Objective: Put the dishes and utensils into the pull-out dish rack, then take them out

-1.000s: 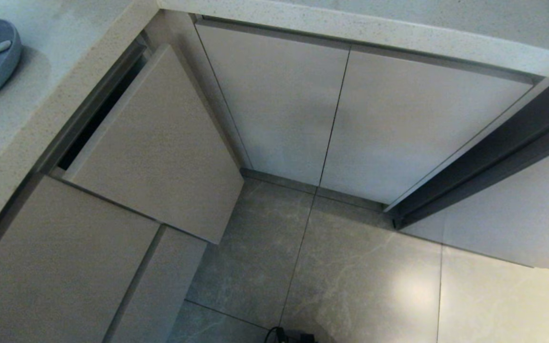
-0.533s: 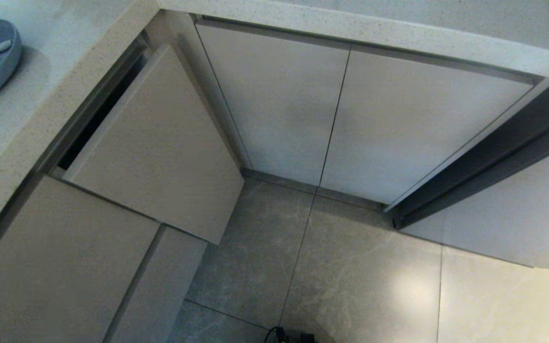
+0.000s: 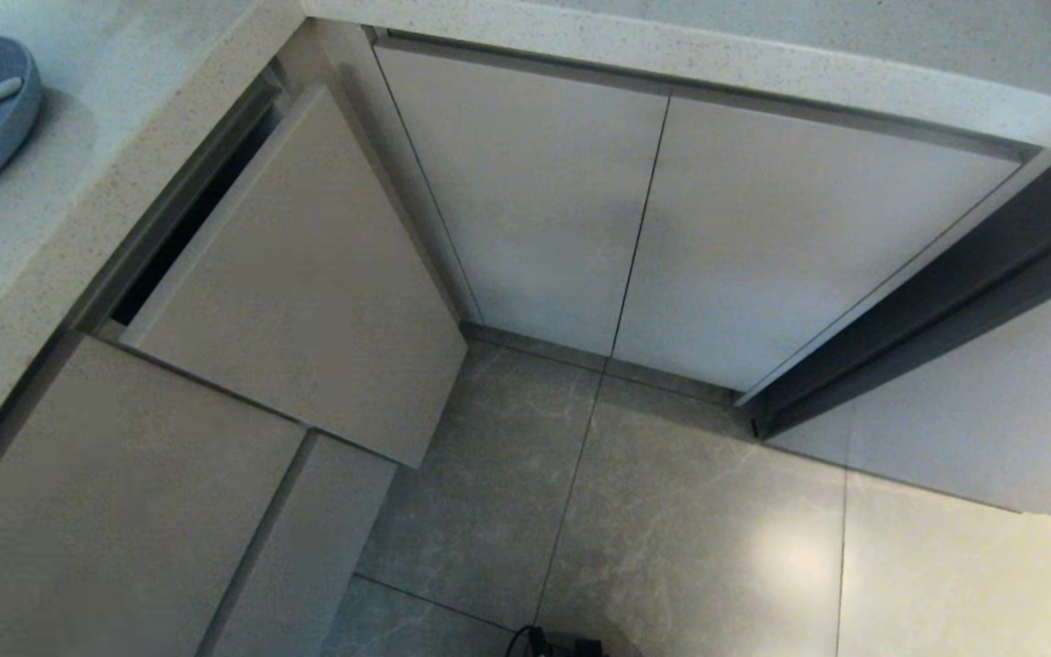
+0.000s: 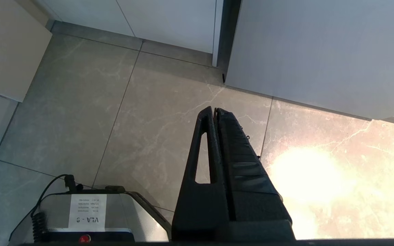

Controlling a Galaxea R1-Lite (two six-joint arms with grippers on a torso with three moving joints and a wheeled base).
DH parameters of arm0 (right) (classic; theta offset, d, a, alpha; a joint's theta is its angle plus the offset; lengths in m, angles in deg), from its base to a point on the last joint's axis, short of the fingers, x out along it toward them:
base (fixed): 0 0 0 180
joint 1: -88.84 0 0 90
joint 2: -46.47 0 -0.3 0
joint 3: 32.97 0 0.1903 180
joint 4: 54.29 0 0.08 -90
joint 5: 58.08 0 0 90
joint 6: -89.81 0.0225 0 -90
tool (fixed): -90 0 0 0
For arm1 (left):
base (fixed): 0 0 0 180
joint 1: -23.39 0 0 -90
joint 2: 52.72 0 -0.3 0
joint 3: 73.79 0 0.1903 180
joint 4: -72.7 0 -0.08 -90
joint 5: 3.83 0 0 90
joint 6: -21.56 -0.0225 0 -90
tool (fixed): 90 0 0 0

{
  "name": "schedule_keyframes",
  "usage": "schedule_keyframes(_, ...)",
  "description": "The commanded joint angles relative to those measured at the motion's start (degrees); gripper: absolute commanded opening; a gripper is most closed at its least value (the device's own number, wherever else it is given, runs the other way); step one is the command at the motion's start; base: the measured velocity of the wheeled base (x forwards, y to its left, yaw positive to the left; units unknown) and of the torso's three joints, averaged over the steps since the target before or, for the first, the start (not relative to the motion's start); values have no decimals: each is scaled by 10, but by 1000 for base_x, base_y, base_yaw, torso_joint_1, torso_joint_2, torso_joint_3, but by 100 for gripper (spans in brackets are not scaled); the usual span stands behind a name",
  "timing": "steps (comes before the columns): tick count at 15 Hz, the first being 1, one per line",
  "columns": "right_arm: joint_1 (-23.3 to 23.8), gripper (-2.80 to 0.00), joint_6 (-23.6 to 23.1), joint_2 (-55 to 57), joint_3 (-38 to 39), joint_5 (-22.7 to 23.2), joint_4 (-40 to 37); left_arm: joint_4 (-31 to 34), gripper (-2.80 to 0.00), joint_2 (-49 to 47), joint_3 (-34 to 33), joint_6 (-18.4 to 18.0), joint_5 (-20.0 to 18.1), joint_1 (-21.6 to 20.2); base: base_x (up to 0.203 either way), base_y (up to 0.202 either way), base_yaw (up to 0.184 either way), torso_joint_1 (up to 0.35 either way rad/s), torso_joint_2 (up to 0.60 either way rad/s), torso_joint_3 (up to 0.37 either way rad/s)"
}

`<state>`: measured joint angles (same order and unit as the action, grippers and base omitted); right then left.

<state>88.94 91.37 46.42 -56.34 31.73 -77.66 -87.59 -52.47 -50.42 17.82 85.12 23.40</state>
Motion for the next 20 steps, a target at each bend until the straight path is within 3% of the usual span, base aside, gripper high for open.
schedule_keyframes(1, 0, -280, 0, 0, 0, 0, 0, 0, -280, -2, -23, 0, 0, 0, 0, 0, 0, 0, 0, 0)
schedule_keyframes(20, 0, -280, 0, 0, 0, 0, 0, 0, -280, -2, -23, 0, 0, 0, 0, 0, 0, 0, 0, 0)
